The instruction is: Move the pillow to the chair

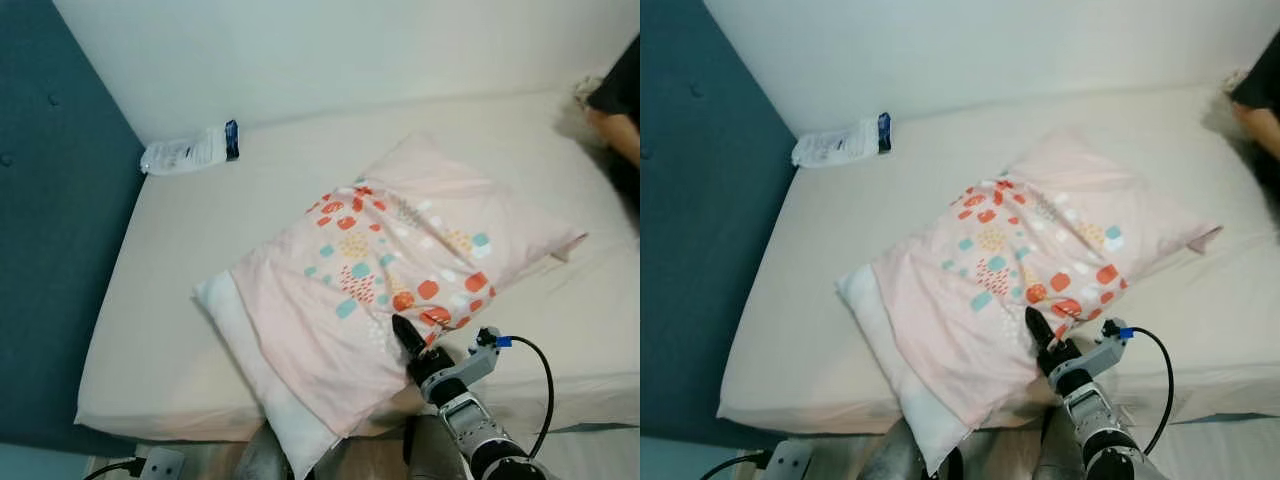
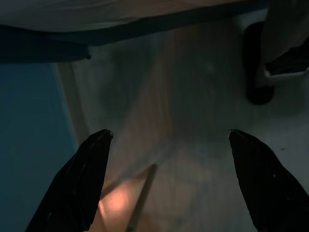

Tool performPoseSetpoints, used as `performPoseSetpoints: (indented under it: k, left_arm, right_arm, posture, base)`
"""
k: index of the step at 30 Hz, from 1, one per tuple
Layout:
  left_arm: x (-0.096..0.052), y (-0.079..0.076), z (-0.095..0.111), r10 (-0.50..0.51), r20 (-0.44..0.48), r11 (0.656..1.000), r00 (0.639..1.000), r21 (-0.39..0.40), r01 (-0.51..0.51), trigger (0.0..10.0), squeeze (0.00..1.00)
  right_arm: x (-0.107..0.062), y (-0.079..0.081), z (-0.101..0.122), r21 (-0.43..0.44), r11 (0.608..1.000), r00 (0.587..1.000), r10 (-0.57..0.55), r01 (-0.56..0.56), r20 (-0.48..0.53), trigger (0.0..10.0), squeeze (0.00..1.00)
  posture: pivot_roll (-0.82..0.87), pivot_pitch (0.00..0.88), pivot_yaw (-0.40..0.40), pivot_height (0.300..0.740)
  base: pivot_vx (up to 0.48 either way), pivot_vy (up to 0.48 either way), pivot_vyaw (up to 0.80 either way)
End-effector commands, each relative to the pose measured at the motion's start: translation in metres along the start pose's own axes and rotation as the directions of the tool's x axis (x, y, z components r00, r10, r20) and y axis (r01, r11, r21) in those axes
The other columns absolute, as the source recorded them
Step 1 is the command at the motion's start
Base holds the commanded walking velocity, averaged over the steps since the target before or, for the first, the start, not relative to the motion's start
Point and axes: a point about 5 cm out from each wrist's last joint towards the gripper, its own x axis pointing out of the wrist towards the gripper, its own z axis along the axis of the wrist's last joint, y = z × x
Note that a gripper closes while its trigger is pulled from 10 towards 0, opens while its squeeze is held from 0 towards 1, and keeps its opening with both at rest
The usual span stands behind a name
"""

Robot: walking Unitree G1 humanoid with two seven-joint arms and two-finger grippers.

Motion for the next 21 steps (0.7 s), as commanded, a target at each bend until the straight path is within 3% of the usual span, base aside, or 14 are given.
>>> performPoseSetpoints:
  k: [1, 6, 7, 8, 9, 13, 21]
  left_arm:
    - [-0.006, 0.01, -0.011, 0.011, -0.025, 1.0, 1.0, 0.024, -0.011, 10.0, 0.0]
    - [-0.012, 0.019, -0.017, 0.014, -0.016, 0.999, 1.0, 0.044, -0.013, 10.0, 0.0]
    - [-0.012, 0.02, -0.017, 0.014, -0.014, 0.999, 1.0, 0.045, -0.013, 10.0, 0.0]
    - [-0.012, 0.02, -0.017, 0.013, -0.013, 0.999, 1.0, 0.045, -0.012, 10.0, 0.0]
    - [-0.012, 0.019, -0.015, 0.011, -0.007, 0.999, 1.0, 0.045, -0.011, 10.0, 0.0]
    - [-0.006, 0.012, -0.004, 0.002, 0.025, 1.0, 1.0, 0.031, -0.003, 10.0, 0.0]
    - [0.005, -0.002, 0.019, -0.011, 0.078, 1.0, 0.997, -0.008, 0.012, 10.0, 0.0]
  right_arm:
    - [0.001, 0.003, -0.004, 0.025, 0.999, 1.0, 0.023, -0.023, 0.016, 10.0, 0.0]
    - [0.012, 0.015, 0.001, 0.024, 0.996, 0.995, 0.082, -0.083, 0.051, 10.0, 0.0]
    - [0.014, 0.017, 0.003, 0.013, 0.997, 0.995, 0.078, -0.079, 0.057, 6.9, 0.0]
    - [0.015, 0.018, 0.004, 0.004, 0.997, 0.995, 0.073, -0.074, 0.061, 6.9, 0.0]
    - [0.017, 0.021, 0.006, 0.01, 0.996, 0.993, 0.092, -0.093, 0.069, 0.0, 0.0]
    - [0.023, 0.028, 0.011, 0.006, 0.991, 0.989, 0.131, -0.132, 0.075, 0.0, 0.0]
    - [0.022, 0.024, 0.017, -0.027, 0.995, 0.993, 0.101, -0.099, 0.064, 0.0, 0.0]
  posture:
    - [0.08, 0.298, 0.173, 0.631]
    - [0.1, 0.319, 0.193, 0.631]
    - [0.1, 0.318, 0.194, 0.631]
    - [0.1, 0.318, 0.192, 0.631]
    - [0.1, 0.32, 0.191, 0.631]
    - [0.08, 0.316, 0.173, 0.631]
    - [0.03, 0.292, 0.125, 0.631]
  base:
    - [0.0, 0.0, 0.0]
    - [0.0, 0.0, 0.0]
    - [0.0, 0.0, 0.0]
    - [0.0, 0.0, 0.0]
    - [0.0, 0.0, 0.0]
    - [0.0, 0.0, 0.0]
    - [0.0, 0.0, 0.0]
